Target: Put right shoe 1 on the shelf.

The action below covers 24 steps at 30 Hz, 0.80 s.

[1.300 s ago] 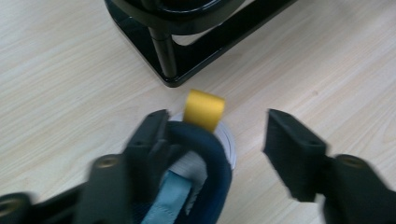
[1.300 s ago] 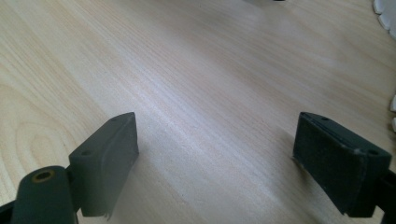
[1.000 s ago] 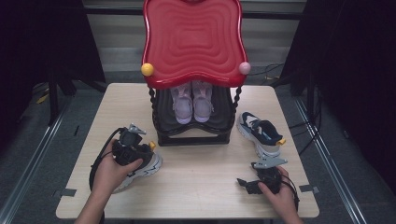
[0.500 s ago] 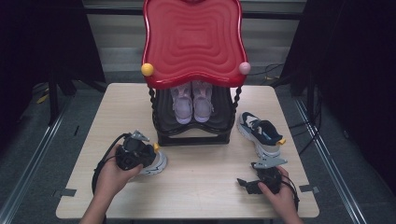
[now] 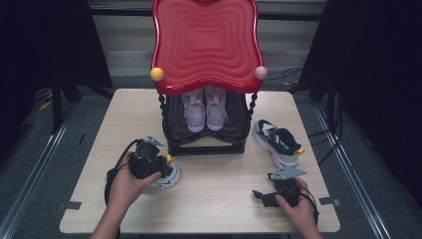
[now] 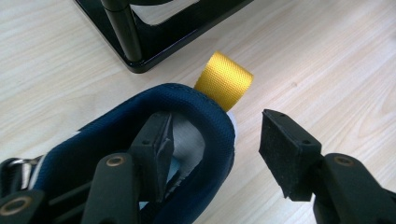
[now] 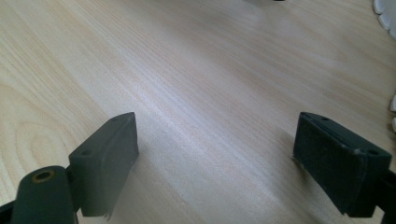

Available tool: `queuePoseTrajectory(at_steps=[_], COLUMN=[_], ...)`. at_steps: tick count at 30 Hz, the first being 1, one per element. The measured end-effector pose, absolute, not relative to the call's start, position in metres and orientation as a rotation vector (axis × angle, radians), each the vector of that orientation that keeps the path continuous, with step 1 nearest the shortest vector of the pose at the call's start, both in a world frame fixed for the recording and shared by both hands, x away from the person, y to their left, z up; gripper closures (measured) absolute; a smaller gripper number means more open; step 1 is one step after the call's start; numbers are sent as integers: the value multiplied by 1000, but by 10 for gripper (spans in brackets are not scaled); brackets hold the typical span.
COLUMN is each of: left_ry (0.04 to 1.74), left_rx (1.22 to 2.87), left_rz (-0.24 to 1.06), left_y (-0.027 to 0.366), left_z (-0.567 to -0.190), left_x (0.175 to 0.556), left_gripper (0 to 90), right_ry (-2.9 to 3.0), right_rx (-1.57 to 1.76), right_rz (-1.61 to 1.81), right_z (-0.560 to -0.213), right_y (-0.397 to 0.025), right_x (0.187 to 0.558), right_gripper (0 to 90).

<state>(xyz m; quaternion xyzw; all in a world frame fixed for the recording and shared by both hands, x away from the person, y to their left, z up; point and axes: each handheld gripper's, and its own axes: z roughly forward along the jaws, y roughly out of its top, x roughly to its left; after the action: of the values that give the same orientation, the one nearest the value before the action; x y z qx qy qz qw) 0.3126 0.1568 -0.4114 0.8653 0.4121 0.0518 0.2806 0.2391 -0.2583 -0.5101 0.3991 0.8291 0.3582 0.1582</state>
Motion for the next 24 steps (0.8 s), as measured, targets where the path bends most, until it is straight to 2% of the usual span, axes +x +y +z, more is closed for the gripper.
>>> queuePoseTrajectory(at_steps=[2, 5, 12, 16, 21, 22, 24], left_ry=[1122, 1109, 1028, 973, 981, 993, 1027], left_rx=[2312, 2314, 2378, 2409, 2402, 2388, 2372], left_rz=[150, 179, 136, 99, 80, 76, 82], left_y=[157, 159, 165, 173, 176, 177, 175], left_z=[-413, -414, -411, -410, -409, -409, -408], left_x=[313, 313, 307, 301, 297, 298, 299], left_gripper=[494, 630, 763, 767, 751, 723, 606], right_ry=[2371, 2371, 2371, 2371, 2371, 2371, 2371], right_rx=[1139, 1142, 1141, 1139, 1141, 1141, 1141], right_rz=[1025, 1025, 1025, 1024, 1024, 1024, 1024], right_z=[-510, -510, -510, -510, -510, -510, -510], right_y=[-258, -258, -258, -258, -258, -258, -258], right_x=[239, 239, 239, 239, 239, 239, 239], right_gripper=[136, 136, 136, 136, 136, 136, 136])
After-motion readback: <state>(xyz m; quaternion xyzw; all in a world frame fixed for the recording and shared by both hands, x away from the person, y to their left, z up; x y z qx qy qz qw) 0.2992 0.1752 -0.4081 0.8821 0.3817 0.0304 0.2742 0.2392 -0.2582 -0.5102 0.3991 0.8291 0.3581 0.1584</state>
